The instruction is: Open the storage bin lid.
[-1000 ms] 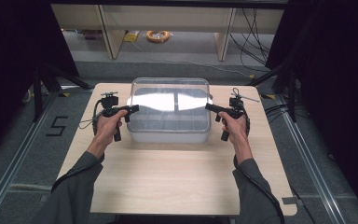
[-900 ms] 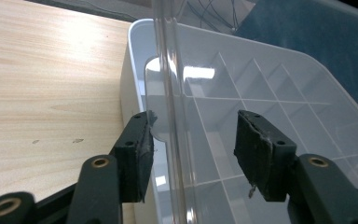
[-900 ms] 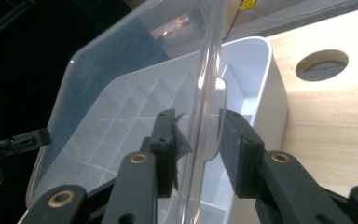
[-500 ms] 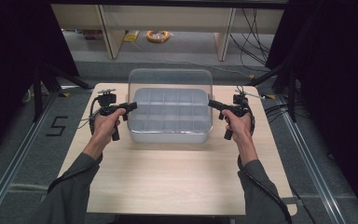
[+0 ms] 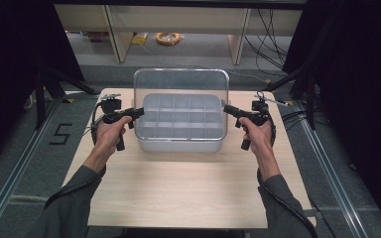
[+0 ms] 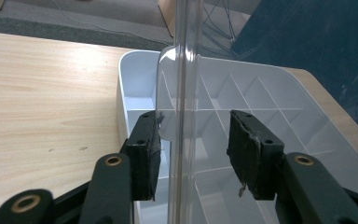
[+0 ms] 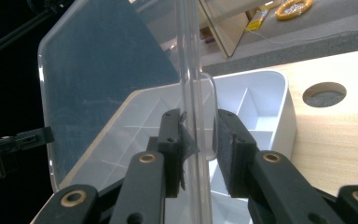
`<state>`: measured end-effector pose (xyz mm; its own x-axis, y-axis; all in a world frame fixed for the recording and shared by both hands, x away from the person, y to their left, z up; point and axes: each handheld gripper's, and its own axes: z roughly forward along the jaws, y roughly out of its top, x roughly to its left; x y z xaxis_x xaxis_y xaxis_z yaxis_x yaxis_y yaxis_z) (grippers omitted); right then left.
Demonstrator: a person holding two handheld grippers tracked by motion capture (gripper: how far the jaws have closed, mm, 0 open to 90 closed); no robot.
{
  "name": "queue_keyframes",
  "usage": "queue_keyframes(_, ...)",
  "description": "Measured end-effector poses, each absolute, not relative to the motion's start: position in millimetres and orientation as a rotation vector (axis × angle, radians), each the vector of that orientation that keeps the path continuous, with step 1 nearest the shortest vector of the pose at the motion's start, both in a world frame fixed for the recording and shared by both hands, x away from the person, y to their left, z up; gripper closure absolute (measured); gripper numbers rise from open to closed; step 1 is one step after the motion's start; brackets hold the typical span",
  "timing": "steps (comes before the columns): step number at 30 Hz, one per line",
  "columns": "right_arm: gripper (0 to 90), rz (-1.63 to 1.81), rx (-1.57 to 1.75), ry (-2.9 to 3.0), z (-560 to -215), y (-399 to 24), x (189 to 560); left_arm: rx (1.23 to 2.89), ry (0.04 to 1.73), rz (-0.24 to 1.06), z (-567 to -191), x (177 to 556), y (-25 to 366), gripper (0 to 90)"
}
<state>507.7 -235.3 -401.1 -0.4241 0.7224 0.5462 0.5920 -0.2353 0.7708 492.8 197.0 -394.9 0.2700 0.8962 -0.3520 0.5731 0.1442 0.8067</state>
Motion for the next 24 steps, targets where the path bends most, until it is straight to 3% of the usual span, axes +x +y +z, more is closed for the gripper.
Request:
queue_keyframes(14,73.3,1.782,1.565,1.859,-381,-235,483,1.552,1.372,0.452,-373,464,198,54.2)
queue_keyframes(24,73.2,1.759,1.519,1.881,-382,-233,463,1.557,1.37,0.474,-378,442,199,54.1)
